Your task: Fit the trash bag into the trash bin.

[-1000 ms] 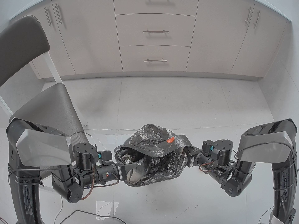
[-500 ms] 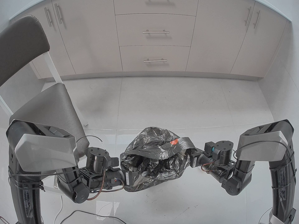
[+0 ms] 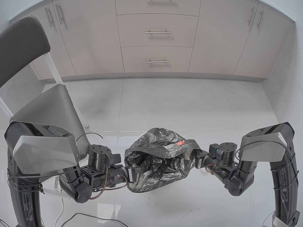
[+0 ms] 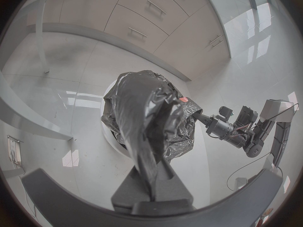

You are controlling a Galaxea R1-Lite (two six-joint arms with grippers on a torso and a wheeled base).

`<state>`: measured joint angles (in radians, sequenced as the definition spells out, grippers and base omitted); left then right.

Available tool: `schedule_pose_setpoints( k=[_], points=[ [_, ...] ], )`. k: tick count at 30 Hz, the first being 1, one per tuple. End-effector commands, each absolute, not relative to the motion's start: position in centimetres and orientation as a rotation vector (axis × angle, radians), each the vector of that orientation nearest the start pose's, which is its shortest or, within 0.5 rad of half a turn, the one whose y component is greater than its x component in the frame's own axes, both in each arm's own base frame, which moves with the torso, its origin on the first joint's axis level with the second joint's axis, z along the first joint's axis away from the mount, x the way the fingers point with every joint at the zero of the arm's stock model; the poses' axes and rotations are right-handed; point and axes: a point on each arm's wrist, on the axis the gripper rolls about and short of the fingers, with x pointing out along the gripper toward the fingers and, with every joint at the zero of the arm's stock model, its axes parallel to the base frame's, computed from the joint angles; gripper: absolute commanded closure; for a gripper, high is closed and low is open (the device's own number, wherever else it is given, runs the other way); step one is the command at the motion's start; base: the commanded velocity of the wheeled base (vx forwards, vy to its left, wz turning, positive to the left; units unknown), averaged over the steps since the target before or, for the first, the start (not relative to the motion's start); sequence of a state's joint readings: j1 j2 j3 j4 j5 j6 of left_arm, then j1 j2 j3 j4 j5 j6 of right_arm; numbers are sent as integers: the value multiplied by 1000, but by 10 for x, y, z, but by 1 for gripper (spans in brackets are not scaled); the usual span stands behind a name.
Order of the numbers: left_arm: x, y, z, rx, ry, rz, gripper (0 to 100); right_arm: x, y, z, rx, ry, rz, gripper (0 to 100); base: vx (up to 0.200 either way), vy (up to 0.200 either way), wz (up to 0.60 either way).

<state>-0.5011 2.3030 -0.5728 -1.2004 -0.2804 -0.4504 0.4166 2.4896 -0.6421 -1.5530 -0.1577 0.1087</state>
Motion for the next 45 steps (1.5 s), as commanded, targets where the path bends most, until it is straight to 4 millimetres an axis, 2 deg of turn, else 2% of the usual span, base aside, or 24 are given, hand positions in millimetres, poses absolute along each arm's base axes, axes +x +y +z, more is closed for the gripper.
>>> schedule_pose_setpoints(
  k=[1, 2, 3, 13, 20, 21, 25, 29, 31, 36, 39, 45],
  points=[
    [293, -167, -18, -354, 706, -611, 100, 335, 142, -43, 25, 294, 234, 100, 0, 0, 0],
    [293, -167, -18, -354, 704, -610, 100, 335, 142, -44, 25, 295, 234, 100, 0, 0, 0],
    [294, -167, -18, -356, 703, -610, 100, 335, 142, -45, 22, 298, 233, 0, 0, 0, 0],
    [295, -168, -19, -356, 695, -599, 100, 334, 142, -43, 20, 294, 235, 0, 0, 0, 0],
    [299, -170, -16, -368, 678, -587, 100, 318, 144, 3, -12, 213, 266, 0, 0, 0, 0],
    [299, -170, -16, -368, 677, -586, 100, 318, 144, 3, -16, 211, 267, 0, 0, 0, 0],
    [301, -171, -16, -370, 671, -588, 100, 312, 159, 26, -91, 128, 320, 0, 0, 0, 0],
    [302, -171, -17, -370, 669, -587, 100, 314, 175, 25, -168, 141, 361, 0, 0, 0, 0],
    [302, -171, -17, -370, 669, -585, 100, 314, 191, 20, -186, 149, 399, 0, 0, 0, 0],
    [304, -172, -16, -371, 666, -588, 100, 305, 215, 13, -208, 173, 463, 0, 0, 0, 0],
    [304, -173, -16, -371, 664, -590, 100, 301, 224, 9, -225, 197, 489, 0, 0, 0, 0],
    [304, -173, -16, -370, 666, -586, 100, 304, 229, -2, -249, 223, 496, 0, 0, 0, 0]
  ],
)
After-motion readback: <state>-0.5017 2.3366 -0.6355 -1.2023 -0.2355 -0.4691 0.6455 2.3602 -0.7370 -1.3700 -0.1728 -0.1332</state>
